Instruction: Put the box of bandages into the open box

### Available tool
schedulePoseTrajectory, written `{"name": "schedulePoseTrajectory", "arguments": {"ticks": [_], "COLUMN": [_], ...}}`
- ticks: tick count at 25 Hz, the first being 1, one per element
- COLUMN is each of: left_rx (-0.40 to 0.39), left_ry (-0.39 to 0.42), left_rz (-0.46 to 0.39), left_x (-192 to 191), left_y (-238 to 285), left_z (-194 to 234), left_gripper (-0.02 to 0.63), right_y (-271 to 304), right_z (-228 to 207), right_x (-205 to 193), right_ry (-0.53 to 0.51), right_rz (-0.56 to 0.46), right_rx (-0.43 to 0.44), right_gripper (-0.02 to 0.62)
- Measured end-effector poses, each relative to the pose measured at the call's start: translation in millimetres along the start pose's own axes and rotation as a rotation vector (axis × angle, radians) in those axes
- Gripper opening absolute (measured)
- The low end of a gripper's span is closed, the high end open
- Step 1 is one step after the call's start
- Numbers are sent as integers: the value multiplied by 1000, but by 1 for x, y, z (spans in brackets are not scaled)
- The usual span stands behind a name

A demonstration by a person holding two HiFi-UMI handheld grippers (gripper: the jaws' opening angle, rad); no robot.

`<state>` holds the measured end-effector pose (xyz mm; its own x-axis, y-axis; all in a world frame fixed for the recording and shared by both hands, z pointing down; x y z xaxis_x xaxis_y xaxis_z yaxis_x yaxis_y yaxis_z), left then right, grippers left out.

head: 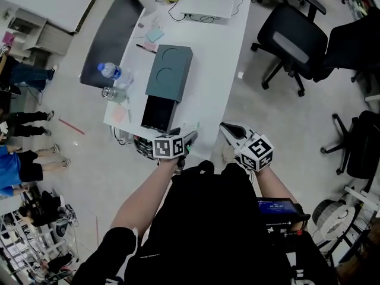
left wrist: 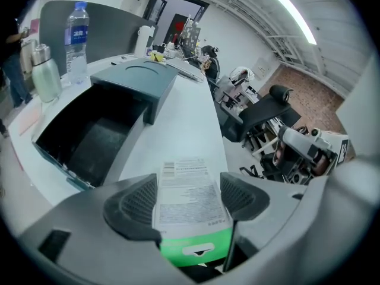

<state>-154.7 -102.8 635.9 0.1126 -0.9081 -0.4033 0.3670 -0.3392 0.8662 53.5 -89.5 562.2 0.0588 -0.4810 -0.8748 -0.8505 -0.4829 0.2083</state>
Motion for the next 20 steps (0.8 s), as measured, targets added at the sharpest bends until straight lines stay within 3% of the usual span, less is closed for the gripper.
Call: {"name": "schedulePoseTrajectory", "arguments": {"ticks": [4,10,11,12,17,20], "left_rx": [-24,20,46,67,60,20], "left_ry": [-17,93,94,102,187,258], "left_rz": [-25,-53,-79,-108,-134,-81], "left_x": [5,13,16,19,24,16], "left_y": [-9,-15,-18,-22,-27,-23], "left_z": [-4,-2,0,1,-3,-16], "left_gripper": [308,305,96,8,14,106], "right_y": [3,13,14,15,15,14], "right_z": [2,4,5,5,5,5], "right_x": [4,8,8,9,9,9], "right_ry": [-10,-22,-23,-24,-25,-21], "right_rz": [3,14,15,15,17,16], "right_rx": [13,35,38,40,39,36], "right_gripper": [28,28,28,28,28,28]}}
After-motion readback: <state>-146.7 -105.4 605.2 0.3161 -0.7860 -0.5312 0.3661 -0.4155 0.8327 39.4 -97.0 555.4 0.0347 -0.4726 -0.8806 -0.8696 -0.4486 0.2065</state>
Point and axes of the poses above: the fingertips, and each gripper's own axes: y forward along the fingers, z to its left, x out of its top, the point moved 6 cm from there along -y, backward along the fingers, and after that the axes turned 7 degrees about x, right-handed, at the moved point
